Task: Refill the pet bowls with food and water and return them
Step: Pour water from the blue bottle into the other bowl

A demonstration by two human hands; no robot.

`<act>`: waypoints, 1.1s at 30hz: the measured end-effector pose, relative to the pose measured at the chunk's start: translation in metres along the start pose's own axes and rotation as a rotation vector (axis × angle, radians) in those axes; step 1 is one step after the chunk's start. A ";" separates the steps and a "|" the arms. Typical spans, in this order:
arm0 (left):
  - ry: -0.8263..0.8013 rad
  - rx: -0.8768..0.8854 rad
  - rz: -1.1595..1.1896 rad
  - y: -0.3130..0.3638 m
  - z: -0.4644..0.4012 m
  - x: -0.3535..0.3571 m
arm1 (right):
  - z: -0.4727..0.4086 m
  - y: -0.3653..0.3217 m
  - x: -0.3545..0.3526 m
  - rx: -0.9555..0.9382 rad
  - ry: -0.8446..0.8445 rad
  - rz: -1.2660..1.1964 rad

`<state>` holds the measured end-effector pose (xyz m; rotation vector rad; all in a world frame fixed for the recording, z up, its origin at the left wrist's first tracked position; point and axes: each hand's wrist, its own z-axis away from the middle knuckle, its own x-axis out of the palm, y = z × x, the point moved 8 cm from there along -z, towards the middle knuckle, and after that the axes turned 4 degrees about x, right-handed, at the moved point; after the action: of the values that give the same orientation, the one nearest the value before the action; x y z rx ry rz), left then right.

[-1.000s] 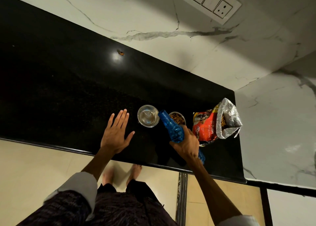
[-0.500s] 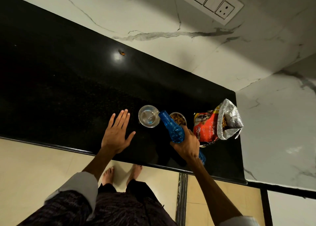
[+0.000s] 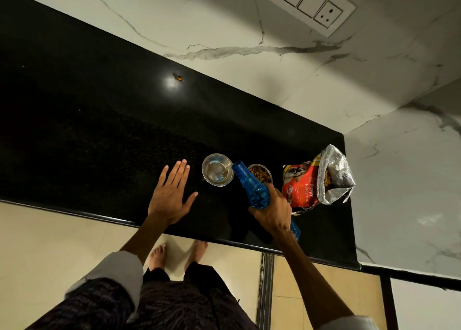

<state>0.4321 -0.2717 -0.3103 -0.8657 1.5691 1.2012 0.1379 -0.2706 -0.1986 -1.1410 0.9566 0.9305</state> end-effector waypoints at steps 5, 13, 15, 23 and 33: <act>-0.001 -0.001 -0.001 -0.001 0.000 0.000 | 0.000 0.001 0.000 0.004 0.000 0.001; -0.008 -0.005 -0.005 -0.001 0.000 0.002 | 0.000 0.002 0.000 0.003 -0.003 0.010; -0.005 -0.006 0.005 -0.001 0.000 0.001 | 0.001 0.003 0.001 0.006 -0.006 0.012; -0.013 -0.006 -0.005 -0.001 0.000 0.002 | 0.000 0.004 0.002 0.012 -0.007 0.017; -0.005 -0.008 0.005 -0.001 0.000 0.001 | -0.001 0.003 0.002 0.006 -0.002 0.014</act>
<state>0.4327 -0.2723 -0.3119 -0.8642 1.5644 1.2131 0.1354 -0.2712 -0.2012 -1.1299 0.9661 0.9393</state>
